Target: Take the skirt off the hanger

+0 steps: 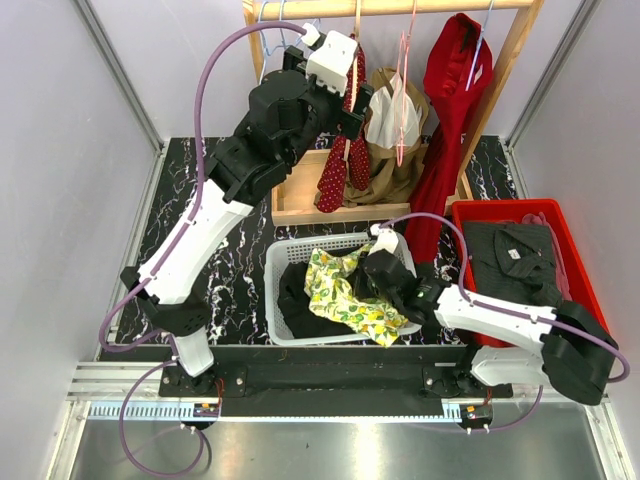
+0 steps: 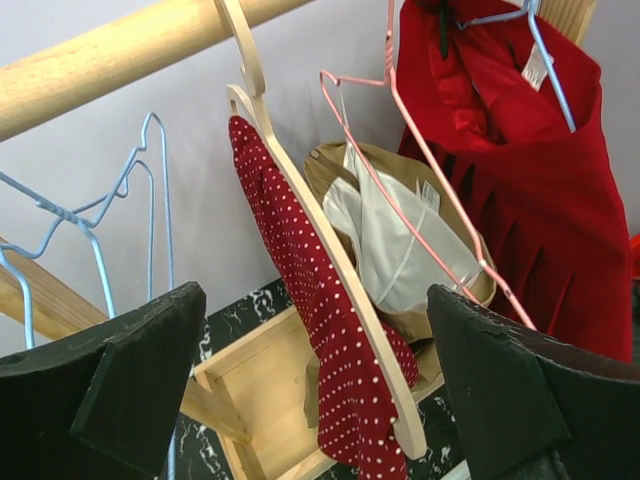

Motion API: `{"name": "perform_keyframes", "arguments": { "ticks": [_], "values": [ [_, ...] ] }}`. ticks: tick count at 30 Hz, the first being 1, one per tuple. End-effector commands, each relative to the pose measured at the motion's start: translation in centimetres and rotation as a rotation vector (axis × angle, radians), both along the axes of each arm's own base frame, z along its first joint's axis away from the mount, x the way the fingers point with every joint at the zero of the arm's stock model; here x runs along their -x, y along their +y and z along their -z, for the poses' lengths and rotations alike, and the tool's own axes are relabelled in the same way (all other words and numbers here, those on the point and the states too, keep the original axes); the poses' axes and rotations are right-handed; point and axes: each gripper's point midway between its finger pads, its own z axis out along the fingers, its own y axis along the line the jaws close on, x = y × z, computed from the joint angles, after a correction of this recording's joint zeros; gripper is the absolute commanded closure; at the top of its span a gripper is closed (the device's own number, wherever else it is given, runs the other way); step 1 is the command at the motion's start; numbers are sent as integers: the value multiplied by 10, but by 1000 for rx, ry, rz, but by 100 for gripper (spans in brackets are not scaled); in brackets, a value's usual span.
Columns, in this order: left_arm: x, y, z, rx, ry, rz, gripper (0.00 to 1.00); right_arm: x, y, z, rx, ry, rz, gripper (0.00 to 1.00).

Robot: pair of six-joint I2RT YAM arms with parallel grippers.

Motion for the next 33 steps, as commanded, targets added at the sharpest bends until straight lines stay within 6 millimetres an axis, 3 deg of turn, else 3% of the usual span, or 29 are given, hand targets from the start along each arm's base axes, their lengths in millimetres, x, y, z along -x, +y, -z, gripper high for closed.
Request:
{"name": "perform_keyframes", "arguments": {
  "ticks": [1,5,8,11,12,15,18,22,23,25,26,29,33],
  "values": [
    [-6,-5,-14,73,-40,-22,1,32,17,36,-121,244,-58,100],
    [-11,-9,-4,54,-29,-30,1,54,21,57,-156,356,-103,100],
    [-18,-11,3,43,-23,-47,1,57,16,56,-153,341,-112,100],
    [-27,-16,11,28,-24,-70,1,58,15,44,-169,297,-147,98],
    [-29,-15,10,35,-27,-81,1,61,17,40,-175,286,-179,74],
    [-37,-19,13,35,-30,-94,1,63,17,37,-179,272,-200,39],
    [-44,-23,22,25,-22,-113,1,63,14,36,-184,265,-196,35],
    [-55,-24,38,12,8,-130,4,61,11,32,-189,249,-179,36],
    [-57,-24,41,10,17,-126,26,61,11,32,-190,246,-176,37],
    [-60,-19,42,24,28,-141,46,60,9,28,-195,236,-168,38],
    [-60,-17,42,26,30,-147,61,59,9,25,-197,229,-167,39],
    [-61,-10,42,31,36,-164,72,58,10,10,-218,196,-176,39],
    [-63,-2,38,40,32,-183,100,56,14,-9,-240,150,-209,40]
  ]
}}
